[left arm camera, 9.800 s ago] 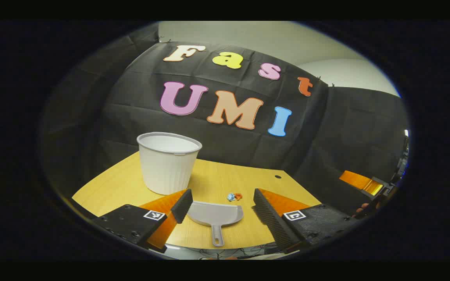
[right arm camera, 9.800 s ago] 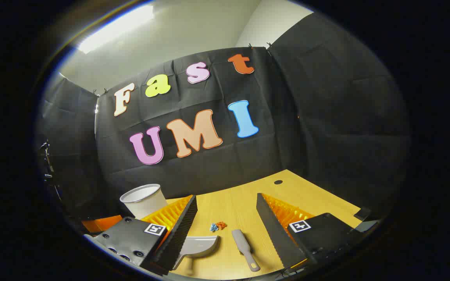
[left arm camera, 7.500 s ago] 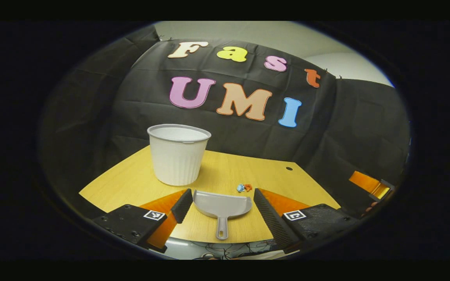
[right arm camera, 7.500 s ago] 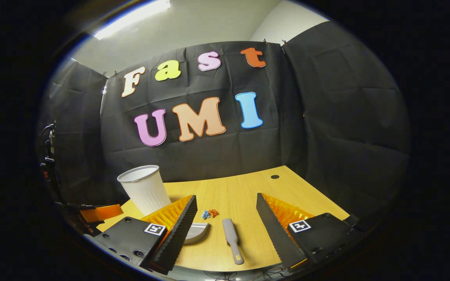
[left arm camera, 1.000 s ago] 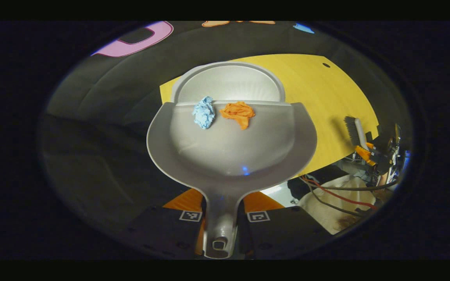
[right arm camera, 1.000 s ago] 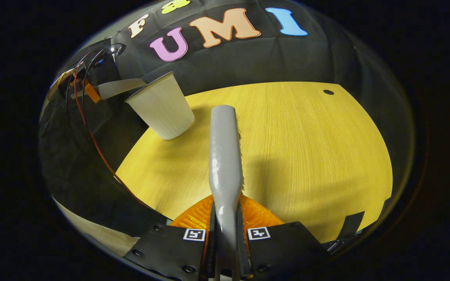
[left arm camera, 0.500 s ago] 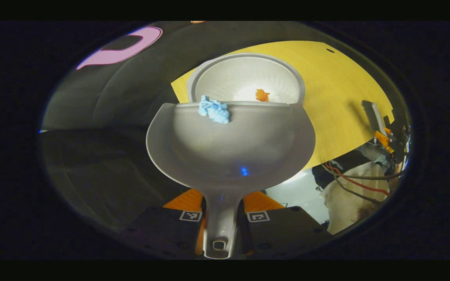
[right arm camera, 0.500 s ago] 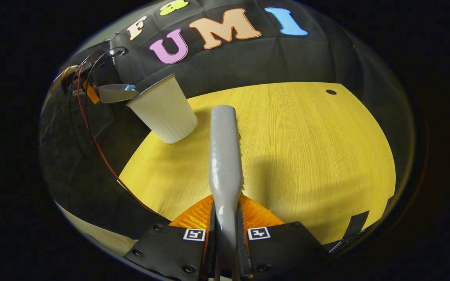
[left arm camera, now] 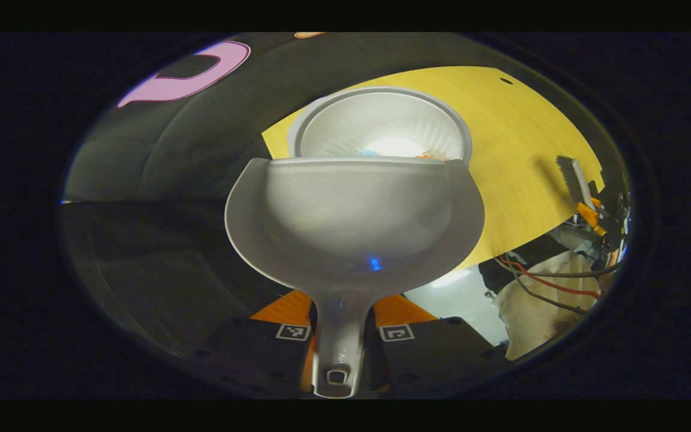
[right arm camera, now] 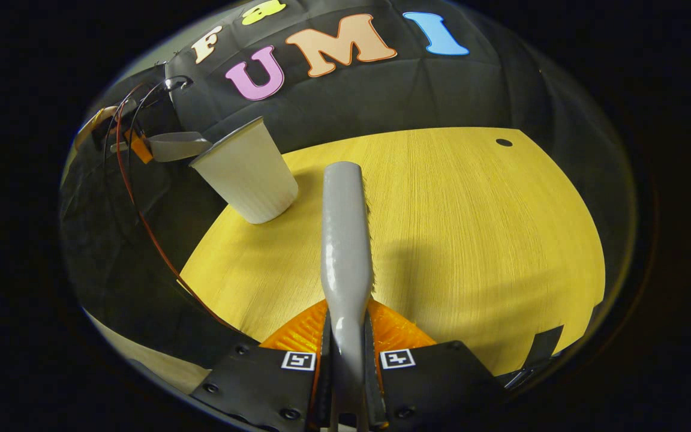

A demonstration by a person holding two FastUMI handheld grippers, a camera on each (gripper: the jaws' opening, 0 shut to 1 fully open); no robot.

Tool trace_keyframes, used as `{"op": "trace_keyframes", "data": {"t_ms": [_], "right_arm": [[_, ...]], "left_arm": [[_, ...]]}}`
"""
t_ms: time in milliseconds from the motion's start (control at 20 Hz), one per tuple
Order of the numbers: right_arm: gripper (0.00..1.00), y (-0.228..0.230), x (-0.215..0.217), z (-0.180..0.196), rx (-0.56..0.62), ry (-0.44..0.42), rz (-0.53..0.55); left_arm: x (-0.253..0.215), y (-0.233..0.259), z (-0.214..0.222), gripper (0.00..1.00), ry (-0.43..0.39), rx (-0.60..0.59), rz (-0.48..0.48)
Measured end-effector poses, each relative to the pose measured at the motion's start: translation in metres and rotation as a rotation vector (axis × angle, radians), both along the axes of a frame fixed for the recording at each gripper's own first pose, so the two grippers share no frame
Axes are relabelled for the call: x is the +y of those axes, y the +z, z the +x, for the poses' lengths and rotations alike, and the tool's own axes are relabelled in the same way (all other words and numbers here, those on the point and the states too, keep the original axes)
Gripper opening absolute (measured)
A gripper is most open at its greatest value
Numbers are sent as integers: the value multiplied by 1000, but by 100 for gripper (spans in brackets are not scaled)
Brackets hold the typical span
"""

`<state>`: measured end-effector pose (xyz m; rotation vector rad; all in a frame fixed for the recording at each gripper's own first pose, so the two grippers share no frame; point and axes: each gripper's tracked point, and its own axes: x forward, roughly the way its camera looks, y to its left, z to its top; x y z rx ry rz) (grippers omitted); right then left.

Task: Pick up the small broom and dustpan from the desktop, sweep the trash into the dustpan with the broom, and then empty the trash into the garbage bin.

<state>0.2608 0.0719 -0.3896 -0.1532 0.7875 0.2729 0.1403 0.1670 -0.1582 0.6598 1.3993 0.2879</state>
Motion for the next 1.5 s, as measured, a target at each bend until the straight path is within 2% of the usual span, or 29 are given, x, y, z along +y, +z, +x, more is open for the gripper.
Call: {"op": "trace_keyframes", "data": {"t_ms": [150,300,400,500,600,750,850,950,1150,1500], "right_arm": [[25,3,3,5,-8,6,5],[25,6,5,7,-17,9,8],[25,10,4,10,-27,8,9],[25,15,2,11,-36,6,7],[25,20,-2,11,-43,3,3],[25,21,-10,11,-48,-8,4],[25,17,-19,12,-44,-27,-9],[25,8,-29,10,-29,-37,-29],[25,-10,-44,12,17,-57,-52],[25,-37,-58,18,114,-152,-67]], "left_arm": [[-1,-8,5,28,-6,-54,7],[-11,-15,17,29,-69,-187,-9],[-36,-22,26,27,-146,-279,-61],[-76,-31,24,28,-217,-322,-186],[-118,-51,25,28,-276,-335,-304],[-168,-84,21,27,-334,-332,-398],[-192,-123,13,28,-335,-285,-432],[-200,-154,7,29,-342,-227,-423],[-218,-207,-3,28,-237,-187,-474],[-201,-300,-3,28,74,-353,-458]]}}
